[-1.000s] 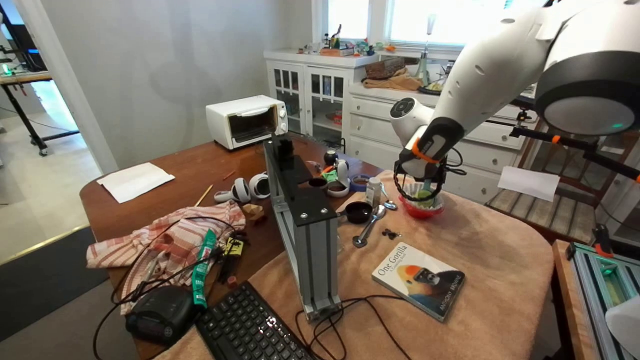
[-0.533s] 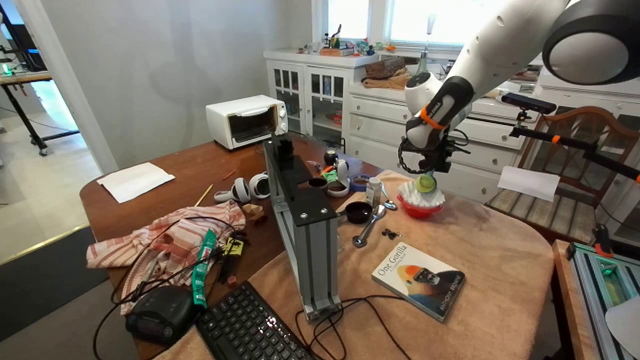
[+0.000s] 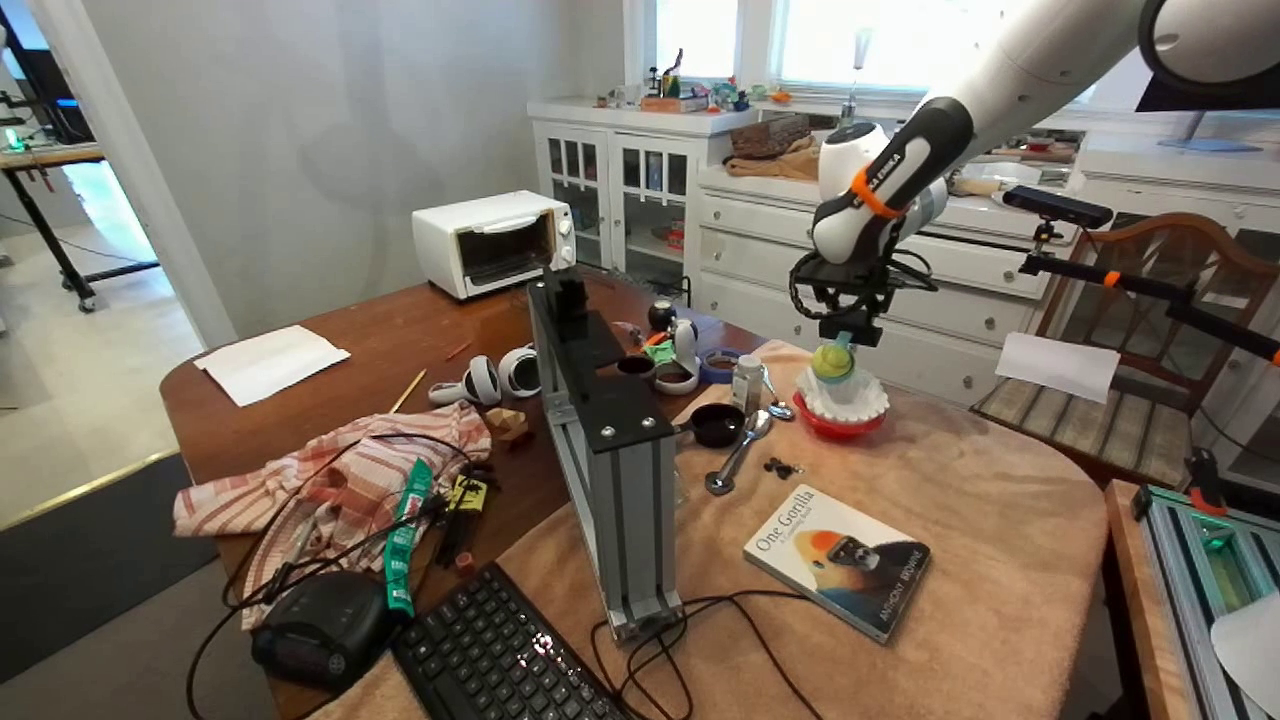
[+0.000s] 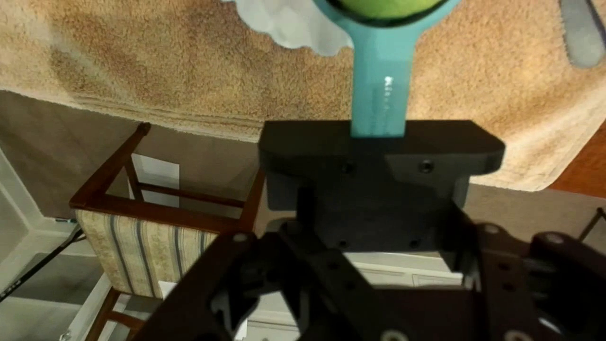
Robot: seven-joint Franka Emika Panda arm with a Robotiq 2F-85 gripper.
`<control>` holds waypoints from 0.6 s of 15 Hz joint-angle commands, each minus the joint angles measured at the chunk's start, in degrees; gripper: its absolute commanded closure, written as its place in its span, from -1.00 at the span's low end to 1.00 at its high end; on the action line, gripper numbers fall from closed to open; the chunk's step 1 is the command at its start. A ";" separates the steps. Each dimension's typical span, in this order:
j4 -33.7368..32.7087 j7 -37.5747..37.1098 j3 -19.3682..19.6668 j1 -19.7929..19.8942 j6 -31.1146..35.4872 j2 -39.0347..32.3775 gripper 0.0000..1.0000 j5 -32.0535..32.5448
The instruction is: Use the blue ladle to scoop the green ball and put it in the grey masking tape hole
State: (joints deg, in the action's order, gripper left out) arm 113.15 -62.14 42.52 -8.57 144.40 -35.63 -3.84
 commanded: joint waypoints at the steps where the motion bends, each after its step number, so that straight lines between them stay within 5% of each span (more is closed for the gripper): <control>1: 1.16 2.21 -5.53 5.84 -0.99 5.08 0.30 1.65; 6: 7.90 3.38 -7.40 9.85 1.44 9.72 0.30 4.22; 7: 3.58 1.18 -7.99 10.47 0.15 6.32 -0.20 4.15; 9: 5.43 1.78 -8.28 11.33 0.34 7.53 -0.20 4.72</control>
State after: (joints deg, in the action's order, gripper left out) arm 118.85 -59.11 36.37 0.57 144.78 -28.62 -1.06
